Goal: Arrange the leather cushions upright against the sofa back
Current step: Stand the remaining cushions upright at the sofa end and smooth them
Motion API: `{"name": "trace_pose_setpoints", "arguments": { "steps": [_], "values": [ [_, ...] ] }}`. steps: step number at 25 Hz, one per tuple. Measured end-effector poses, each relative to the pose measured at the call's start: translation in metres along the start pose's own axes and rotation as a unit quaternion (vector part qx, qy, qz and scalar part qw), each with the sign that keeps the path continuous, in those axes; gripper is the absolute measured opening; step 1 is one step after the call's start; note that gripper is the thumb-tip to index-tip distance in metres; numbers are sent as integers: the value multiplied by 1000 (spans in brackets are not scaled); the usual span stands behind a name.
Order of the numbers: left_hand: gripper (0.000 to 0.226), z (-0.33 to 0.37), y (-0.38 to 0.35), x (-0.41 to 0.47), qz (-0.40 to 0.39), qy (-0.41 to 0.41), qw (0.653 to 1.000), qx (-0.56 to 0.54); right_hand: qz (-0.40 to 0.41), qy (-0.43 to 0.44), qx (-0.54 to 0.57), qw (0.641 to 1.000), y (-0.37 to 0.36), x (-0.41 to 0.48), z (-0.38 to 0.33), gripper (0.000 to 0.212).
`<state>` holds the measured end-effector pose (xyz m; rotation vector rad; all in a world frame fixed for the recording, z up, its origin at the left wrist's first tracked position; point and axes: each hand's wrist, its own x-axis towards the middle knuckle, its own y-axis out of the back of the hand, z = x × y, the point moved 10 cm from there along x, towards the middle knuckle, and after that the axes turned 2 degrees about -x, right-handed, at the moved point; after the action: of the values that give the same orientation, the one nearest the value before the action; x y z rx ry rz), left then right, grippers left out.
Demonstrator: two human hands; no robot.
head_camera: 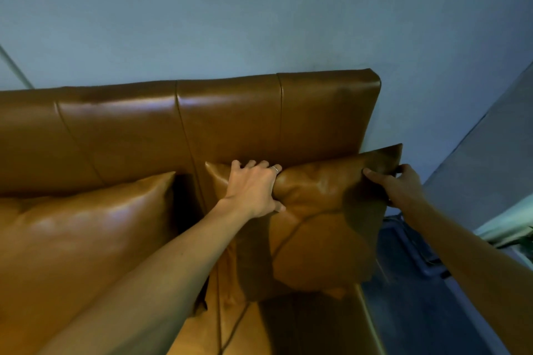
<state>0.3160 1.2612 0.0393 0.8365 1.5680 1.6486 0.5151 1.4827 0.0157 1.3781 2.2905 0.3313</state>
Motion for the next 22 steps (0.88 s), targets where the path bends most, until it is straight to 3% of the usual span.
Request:
{"name": "trace_pose_setpoints", "arguments": {
  "steps": [5,7,9,12,14,17,22],
  "values": [
    [102,-13,-10,-2,-58,7,998,-15,-44,-37,-8,998,-12,-4,6,79],
    [106,-22,-9,-4,-93,-4,995,-27,-14,-35,-37,999,-8,-8,-3,92],
    [107,-43,1,-11,-107,-7,993,-55,51,28,-160,985,-1,-15,-31,102],
    [111,-97,26,-34,-92,23,993,-69,97,201,-359,906,-38,-51,-90,90],
    [112,-135,40,-54,-83,47,994,-61,55,283,-381,879,-86,-82,-117,81],
    [113,-196,43,-91,-108,89,989,-39,-51,316,-391,863,-158,-125,-136,74],
    [123,-311,26,-176,-178,168,969,17,-162,420,-413,791,-289,-221,-166,71]
  ]
}}
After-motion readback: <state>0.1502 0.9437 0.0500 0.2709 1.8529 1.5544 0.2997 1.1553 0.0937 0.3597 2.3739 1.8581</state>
